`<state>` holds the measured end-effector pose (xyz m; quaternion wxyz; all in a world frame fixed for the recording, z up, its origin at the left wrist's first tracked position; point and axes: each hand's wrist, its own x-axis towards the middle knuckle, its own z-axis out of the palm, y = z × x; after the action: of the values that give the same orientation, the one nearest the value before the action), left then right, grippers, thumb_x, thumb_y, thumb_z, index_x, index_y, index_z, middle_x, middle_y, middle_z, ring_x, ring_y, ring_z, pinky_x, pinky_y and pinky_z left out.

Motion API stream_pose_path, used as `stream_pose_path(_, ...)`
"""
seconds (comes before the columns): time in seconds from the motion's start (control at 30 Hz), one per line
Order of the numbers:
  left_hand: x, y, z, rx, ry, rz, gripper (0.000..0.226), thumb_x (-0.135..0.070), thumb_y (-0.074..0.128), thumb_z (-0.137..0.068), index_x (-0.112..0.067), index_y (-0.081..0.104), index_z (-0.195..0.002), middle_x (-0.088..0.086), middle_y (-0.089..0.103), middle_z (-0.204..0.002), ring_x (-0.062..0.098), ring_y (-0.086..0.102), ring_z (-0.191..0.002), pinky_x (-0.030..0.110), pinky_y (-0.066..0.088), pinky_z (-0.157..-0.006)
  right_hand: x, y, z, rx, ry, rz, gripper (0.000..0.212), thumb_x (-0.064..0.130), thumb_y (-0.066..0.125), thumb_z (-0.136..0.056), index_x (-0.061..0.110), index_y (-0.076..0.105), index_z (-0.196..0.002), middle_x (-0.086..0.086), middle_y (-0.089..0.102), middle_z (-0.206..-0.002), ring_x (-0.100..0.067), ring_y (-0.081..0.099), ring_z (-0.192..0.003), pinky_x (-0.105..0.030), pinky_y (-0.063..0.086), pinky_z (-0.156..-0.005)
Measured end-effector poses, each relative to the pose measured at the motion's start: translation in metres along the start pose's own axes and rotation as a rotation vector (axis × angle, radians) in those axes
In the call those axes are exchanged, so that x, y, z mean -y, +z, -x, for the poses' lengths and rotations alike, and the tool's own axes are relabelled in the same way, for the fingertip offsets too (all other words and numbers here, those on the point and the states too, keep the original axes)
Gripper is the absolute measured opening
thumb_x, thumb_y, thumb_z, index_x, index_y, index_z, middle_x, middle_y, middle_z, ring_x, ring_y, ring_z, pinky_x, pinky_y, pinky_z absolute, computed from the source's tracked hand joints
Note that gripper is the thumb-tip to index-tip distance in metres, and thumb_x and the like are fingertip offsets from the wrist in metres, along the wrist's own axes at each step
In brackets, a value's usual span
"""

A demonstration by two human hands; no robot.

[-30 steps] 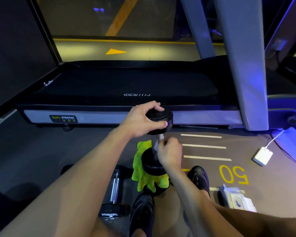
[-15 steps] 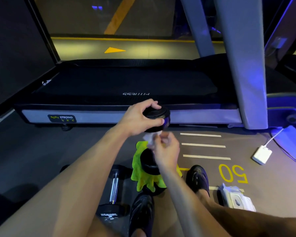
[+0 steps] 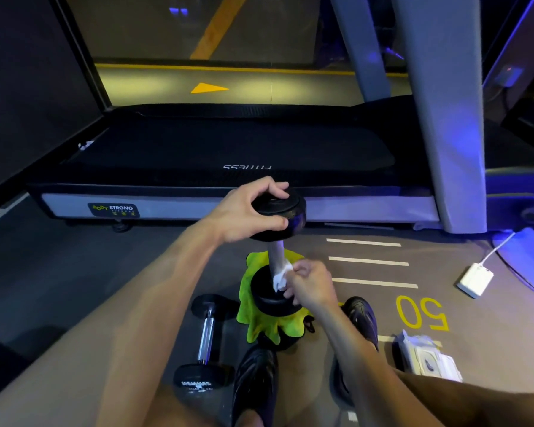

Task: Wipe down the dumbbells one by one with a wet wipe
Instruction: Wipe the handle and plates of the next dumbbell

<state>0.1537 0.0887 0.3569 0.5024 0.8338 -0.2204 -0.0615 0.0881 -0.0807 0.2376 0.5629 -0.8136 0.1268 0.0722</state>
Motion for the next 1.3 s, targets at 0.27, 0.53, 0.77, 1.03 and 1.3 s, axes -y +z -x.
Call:
stream_pose_path(0.27,0.000,0.002,0.003,0.042,0.006,-0.025,0.049,-0.044,0.080,-0.059,-0.033,0.066,-0.104,-0.019,0.059,-0.143,-0.003,0.057,-0.129,0.029,0.041,-0.116,0.016,-0.009,-0.022,0.063,-0.087,-0.016,0.030,0.014,0.054,-0.099,0.017,0.065,-0.072,-0.005,0.066,-0.058,-0.017,0.059,-0.049,-0.031,0.041,-0.050)
stream_pose_path(0.53,-0.002,0.003,0.005,0.034,-0.006,-0.025,0.040,-0.016,0.087,-0.076,-0.030,0.067,-0.107,-0.015,0.056,-0.148,-0.001,0.055,-0.131,0.022,0.038,-0.112,0.008,0.001,-0.018,-0.024,-0.107,0.750,0.024,0.026,0.055,-0.095,0.019,0.074,-0.107,-0.012,0.064,-0.119,-0.040,0.063,-0.112,-0.037,0.049,-0.087)
stream_pose_path(0.77,0.002,-0.002,0.005,0.035,-0.021,0.022,0.042,-0.026,0.080,-0.066,-0.030,0.067,-0.105,-0.012,0.054,-0.149,0.000,0.055,-0.133,0.024,0.040,-0.114,0.042,-0.006,-0.028,-0.001,-0.109,-0.237,0.035,-0.003,0.053,-0.094,0.018,0.065,-0.069,0.007,0.063,-0.054,-0.007,0.053,-0.051,-0.017,0.040,-0.050)
stream_pose_path(1.03,0.009,-0.003,0.005,0.009,-0.026,0.070,0.043,-0.025,0.079,-0.066,-0.025,0.067,-0.107,-0.013,0.055,-0.148,-0.002,0.056,-0.131,0.017,0.041,-0.106,0.008,0.000,-0.008,0.022,-0.117,-0.149,0.021,0.001,0.059,-0.097,0.011,0.066,-0.080,0.003,0.064,-0.052,-0.008,0.054,-0.046,-0.019,0.039,-0.044)
stream_pose_path(1.3,0.007,0.001,0.001,-0.018,-0.022,0.065,0.051,-0.042,0.078,-0.053,-0.032,0.068,-0.102,-0.015,0.058,-0.144,-0.003,0.058,-0.129,0.019,0.041,-0.108,0.015,-0.016,-0.007,0.122,-0.115,0.021,0.037,0.003,0.058,-0.099,0.014,0.061,-0.063,0.006,0.057,-0.046,-0.002,0.047,-0.041,-0.021,0.040,-0.050)
